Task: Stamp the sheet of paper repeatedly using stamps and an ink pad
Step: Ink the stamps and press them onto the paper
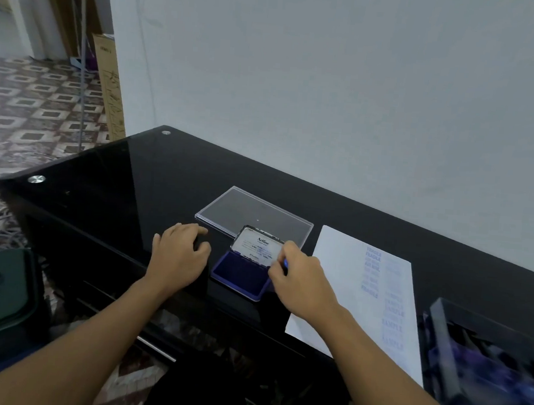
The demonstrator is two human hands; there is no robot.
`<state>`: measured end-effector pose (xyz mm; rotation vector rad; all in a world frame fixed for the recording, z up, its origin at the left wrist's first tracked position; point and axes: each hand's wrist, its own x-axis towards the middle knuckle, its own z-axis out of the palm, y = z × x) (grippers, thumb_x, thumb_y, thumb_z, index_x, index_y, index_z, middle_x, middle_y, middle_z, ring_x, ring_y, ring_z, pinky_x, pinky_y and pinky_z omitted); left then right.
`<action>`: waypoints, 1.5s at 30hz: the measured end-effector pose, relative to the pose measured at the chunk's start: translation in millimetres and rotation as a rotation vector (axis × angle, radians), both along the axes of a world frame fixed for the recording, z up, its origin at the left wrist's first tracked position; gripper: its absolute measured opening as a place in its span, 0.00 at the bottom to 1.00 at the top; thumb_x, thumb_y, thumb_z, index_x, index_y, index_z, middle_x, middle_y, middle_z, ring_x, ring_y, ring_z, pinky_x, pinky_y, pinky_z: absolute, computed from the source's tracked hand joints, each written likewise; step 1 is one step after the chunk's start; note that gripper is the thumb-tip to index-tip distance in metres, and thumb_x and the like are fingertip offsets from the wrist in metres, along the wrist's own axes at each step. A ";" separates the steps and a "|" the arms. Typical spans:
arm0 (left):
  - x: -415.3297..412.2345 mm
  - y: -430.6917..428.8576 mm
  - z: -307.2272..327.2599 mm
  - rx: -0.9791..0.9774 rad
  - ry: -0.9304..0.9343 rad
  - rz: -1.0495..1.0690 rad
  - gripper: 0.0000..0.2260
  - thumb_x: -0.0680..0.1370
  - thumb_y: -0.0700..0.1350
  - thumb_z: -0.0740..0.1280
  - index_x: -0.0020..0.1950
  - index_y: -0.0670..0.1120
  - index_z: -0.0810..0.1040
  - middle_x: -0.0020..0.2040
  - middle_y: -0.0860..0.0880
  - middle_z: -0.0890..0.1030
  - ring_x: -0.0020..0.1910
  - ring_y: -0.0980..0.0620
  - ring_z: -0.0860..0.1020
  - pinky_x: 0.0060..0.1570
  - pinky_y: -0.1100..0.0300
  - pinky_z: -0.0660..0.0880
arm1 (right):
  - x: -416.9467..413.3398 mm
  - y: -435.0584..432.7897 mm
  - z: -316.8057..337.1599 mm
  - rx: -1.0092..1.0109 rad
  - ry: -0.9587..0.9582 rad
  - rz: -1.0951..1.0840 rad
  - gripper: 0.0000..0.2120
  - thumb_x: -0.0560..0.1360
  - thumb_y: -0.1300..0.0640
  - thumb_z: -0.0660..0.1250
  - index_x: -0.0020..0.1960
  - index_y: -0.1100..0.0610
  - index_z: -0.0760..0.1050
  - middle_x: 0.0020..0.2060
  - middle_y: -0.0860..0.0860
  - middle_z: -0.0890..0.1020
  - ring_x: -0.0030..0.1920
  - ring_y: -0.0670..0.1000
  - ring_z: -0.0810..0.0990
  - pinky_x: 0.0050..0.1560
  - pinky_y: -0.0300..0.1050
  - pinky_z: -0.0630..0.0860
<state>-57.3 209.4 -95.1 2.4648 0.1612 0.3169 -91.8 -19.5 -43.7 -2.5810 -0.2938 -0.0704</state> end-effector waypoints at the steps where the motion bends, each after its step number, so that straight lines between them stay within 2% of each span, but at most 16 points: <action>1: -2.1 -5.0 5.0 0.000 -0.006 -0.025 0.15 0.77 0.47 0.64 0.63 0.49 0.78 0.62 0.50 0.79 0.67 0.47 0.72 0.68 0.40 0.65 | -1.6 -7.4 2.6 0.006 -0.009 -0.018 0.08 0.82 0.54 0.60 0.45 0.55 0.66 0.35 0.45 0.76 0.32 0.45 0.72 0.27 0.36 0.67; 5: -11.5 -38.8 21.7 -0.024 -0.048 -0.194 0.13 0.77 0.47 0.64 0.61 0.48 0.77 0.59 0.52 0.79 0.62 0.50 0.73 0.63 0.47 0.72 | -7.1 -38.8 6.9 0.009 0.006 -0.114 0.09 0.81 0.55 0.62 0.42 0.54 0.67 0.34 0.53 0.77 0.30 0.50 0.71 0.32 0.45 0.68; 9: -14.7 -83.5 35.6 0.012 -0.064 -0.336 0.14 0.79 0.45 0.62 0.65 0.46 0.75 0.65 0.52 0.75 0.67 0.51 0.68 0.67 0.55 0.67 | -15.4 -72.4 10.4 -0.045 0.037 -0.188 0.09 0.81 0.55 0.63 0.43 0.54 0.68 0.36 0.51 0.79 0.33 0.49 0.76 0.33 0.42 0.71; 11: -15.5 -105.4 41.5 0.017 -0.077 -0.396 0.13 0.79 0.45 0.62 0.63 0.45 0.75 0.63 0.51 0.75 0.65 0.50 0.70 0.67 0.55 0.67 | -19.9 -90.3 13.2 -0.049 0.049 -0.223 0.10 0.81 0.55 0.63 0.42 0.53 0.68 0.37 0.51 0.79 0.33 0.48 0.75 0.32 0.40 0.69; 15: -15.3 -140.9 41.5 -0.022 -0.071 -0.469 0.13 0.80 0.47 0.62 0.64 0.46 0.75 0.63 0.52 0.75 0.65 0.51 0.70 0.65 0.53 0.70 | -25.2 -123.6 19.0 -0.050 0.066 -0.311 0.09 0.81 0.56 0.62 0.43 0.56 0.69 0.35 0.48 0.78 0.31 0.50 0.73 0.31 0.43 0.69; 18: -16.8 -162.3 36.0 -0.021 -0.063 -0.525 0.15 0.80 0.47 0.61 0.66 0.46 0.74 0.66 0.52 0.74 0.68 0.52 0.68 0.66 0.54 0.68 | -26.4 -144.1 22.2 -0.040 0.063 -0.357 0.09 0.80 0.56 0.62 0.43 0.59 0.69 0.34 0.46 0.76 0.30 0.49 0.71 0.31 0.43 0.68; 23: -12.9 -186.9 23.3 0.039 -0.041 -0.579 0.18 0.81 0.45 0.61 0.70 0.43 0.72 0.70 0.49 0.72 0.71 0.51 0.65 0.69 0.60 0.60 | -21.1 -163.7 24.4 -0.030 0.090 -0.383 0.10 0.79 0.56 0.63 0.43 0.60 0.69 0.37 0.51 0.78 0.30 0.47 0.72 0.30 0.42 0.68; 26: -8.0 -193.9 10.3 0.108 -0.038 -0.593 0.20 0.79 0.46 0.58 0.68 0.41 0.74 0.67 0.46 0.74 0.68 0.46 0.68 0.71 0.53 0.61 | -12.6 -167.4 23.2 -0.055 0.124 -0.384 0.08 0.78 0.55 0.63 0.43 0.59 0.70 0.39 0.53 0.79 0.33 0.50 0.73 0.32 0.44 0.70; 29: -2.6 -196.3 -4.1 0.168 -0.044 -0.594 0.23 0.75 0.48 0.54 0.64 0.39 0.75 0.61 0.43 0.76 0.63 0.42 0.70 0.66 0.45 0.67 | -3.9 -166.0 20.5 -0.058 0.159 -0.376 0.08 0.77 0.55 0.65 0.43 0.58 0.70 0.39 0.53 0.80 0.33 0.51 0.73 0.32 0.45 0.70; 31: -4.0 -197.8 -7.1 0.189 -0.047 -0.611 0.23 0.76 0.49 0.53 0.65 0.40 0.74 0.64 0.43 0.74 0.65 0.43 0.69 0.68 0.46 0.65 | 1.8 -163.6 18.9 -0.075 0.181 -0.370 0.08 0.77 0.54 0.65 0.43 0.57 0.69 0.39 0.54 0.79 0.33 0.51 0.72 0.32 0.44 0.69; 36: -5.3 -197.4 -13.3 0.184 -0.039 -0.612 0.21 0.82 0.48 0.56 0.73 0.43 0.68 0.77 0.45 0.64 0.77 0.46 0.57 0.76 0.51 0.54 | 14.2 -162.3 11.8 -0.136 0.210 -0.343 0.08 0.78 0.54 0.64 0.46 0.58 0.71 0.42 0.55 0.80 0.34 0.51 0.72 0.33 0.44 0.69; 45: -4.4 -196.2 -16.8 0.202 -0.044 -0.618 0.21 0.82 0.48 0.55 0.75 0.45 0.66 0.78 0.46 0.62 0.78 0.46 0.55 0.77 0.51 0.53 | 22.7 -163.2 6.6 -0.194 0.201 -0.319 0.08 0.78 0.54 0.65 0.43 0.56 0.69 0.40 0.53 0.78 0.34 0.51 0.72 0.34 0.44 0.69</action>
